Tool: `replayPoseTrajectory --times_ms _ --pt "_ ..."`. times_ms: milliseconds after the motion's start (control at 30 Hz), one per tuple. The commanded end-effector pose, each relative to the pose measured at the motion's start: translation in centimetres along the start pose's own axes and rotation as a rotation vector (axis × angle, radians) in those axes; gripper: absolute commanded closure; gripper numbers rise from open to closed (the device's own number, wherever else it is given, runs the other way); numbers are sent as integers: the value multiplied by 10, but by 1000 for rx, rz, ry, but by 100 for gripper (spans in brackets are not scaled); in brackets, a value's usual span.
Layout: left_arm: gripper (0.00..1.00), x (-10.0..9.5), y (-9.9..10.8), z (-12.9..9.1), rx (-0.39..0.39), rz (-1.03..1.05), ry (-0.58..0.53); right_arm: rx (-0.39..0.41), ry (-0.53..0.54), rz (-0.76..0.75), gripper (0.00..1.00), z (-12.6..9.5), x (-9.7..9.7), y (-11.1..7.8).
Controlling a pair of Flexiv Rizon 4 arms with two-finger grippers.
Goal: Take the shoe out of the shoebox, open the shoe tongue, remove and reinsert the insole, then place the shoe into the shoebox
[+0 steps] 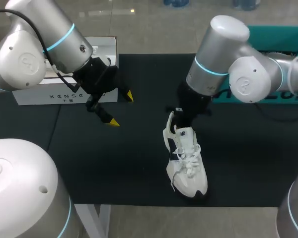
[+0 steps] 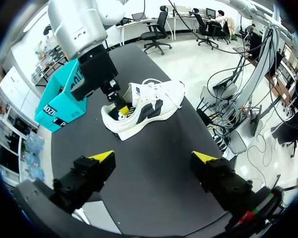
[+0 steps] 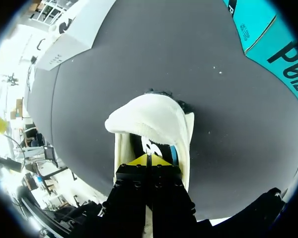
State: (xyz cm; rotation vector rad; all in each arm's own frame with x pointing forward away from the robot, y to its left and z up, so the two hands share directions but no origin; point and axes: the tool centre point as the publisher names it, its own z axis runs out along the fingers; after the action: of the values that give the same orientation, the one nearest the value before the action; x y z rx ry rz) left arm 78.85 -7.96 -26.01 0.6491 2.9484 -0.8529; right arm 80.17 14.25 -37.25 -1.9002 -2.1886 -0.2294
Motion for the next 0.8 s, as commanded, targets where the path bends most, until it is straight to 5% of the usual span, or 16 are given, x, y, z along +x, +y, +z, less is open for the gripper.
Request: replayPoseTrajectory --times_ms 33,233,800 --pt "0 0 0 1 -3 0 1 -37 -40 5 100 -35 -5 -14" --pt "0 0 0 1 -3 0 1 -41 -62 0 100 -41 -12 -11" --pt "0 0 0 1 -3 0 1 14 -31 -43 100 -6 -12 -7"
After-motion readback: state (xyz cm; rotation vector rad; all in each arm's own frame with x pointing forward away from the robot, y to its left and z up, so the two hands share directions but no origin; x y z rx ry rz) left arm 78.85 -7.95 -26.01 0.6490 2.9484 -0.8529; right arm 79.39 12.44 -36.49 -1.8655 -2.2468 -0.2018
